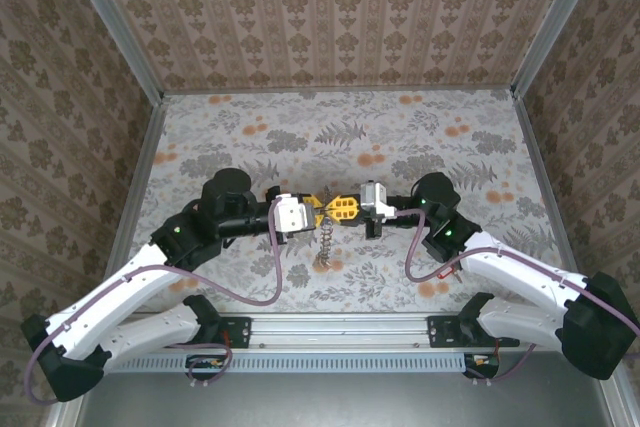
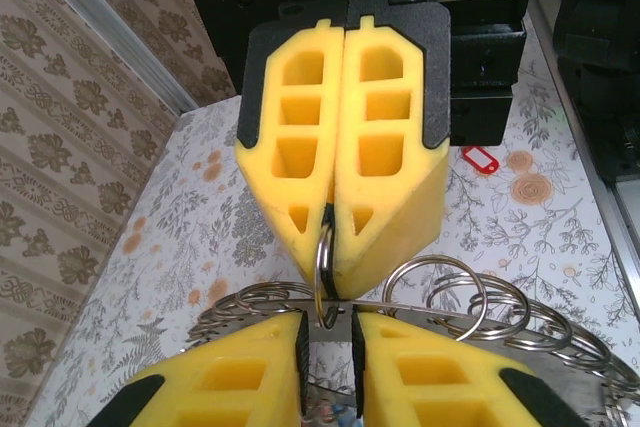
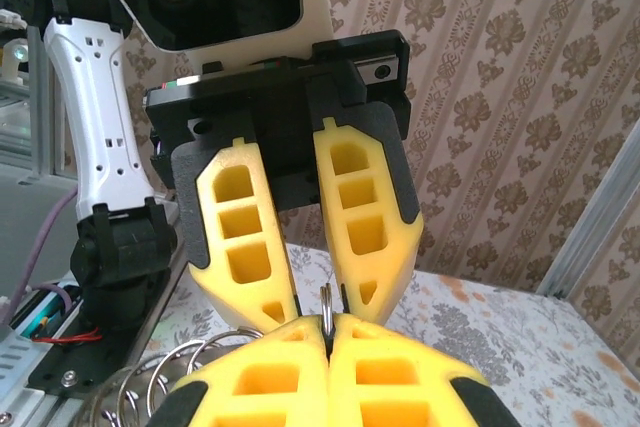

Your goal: Put the keys on the keyring

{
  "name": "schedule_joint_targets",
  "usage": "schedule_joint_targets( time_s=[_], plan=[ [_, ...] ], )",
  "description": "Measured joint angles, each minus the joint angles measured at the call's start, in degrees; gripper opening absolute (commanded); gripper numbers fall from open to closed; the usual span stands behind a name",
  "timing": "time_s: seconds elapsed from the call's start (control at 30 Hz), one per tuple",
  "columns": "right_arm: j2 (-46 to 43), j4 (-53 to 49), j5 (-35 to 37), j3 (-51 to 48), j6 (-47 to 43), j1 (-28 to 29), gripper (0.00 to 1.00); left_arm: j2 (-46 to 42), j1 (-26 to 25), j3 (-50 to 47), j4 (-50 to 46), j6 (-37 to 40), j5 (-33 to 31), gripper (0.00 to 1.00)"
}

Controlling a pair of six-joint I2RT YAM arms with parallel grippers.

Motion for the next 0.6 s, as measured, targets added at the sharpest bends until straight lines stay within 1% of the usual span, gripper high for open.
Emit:
schedule_joint_targets(
  time_s=[0.13,0.37,0.53,0.6],
  plan=[
    [0.2,0.5,-0.4,0.0,0.2,0.0,0.00,0.0,0.0,0.0,0.0,0.0,0.4,0.16],
    [0.7,0.5,-0.7,0.0,0.2,0.0,0.00,0.0,0.0,0.0,0.1,-0.4,0.7,0.17],
    [0.7,0.9,-0.8,0.0,0.2,-0.1,0.00,0.2,0.0,0.0,0.3,-0.9,1.0,0.14],
    [0.7,0.9,-0.8,0.0,0.2,-0.3,0.00,0.5,0.1,0.0,0.8,-1.6,1.0,0.11]
  ],
)
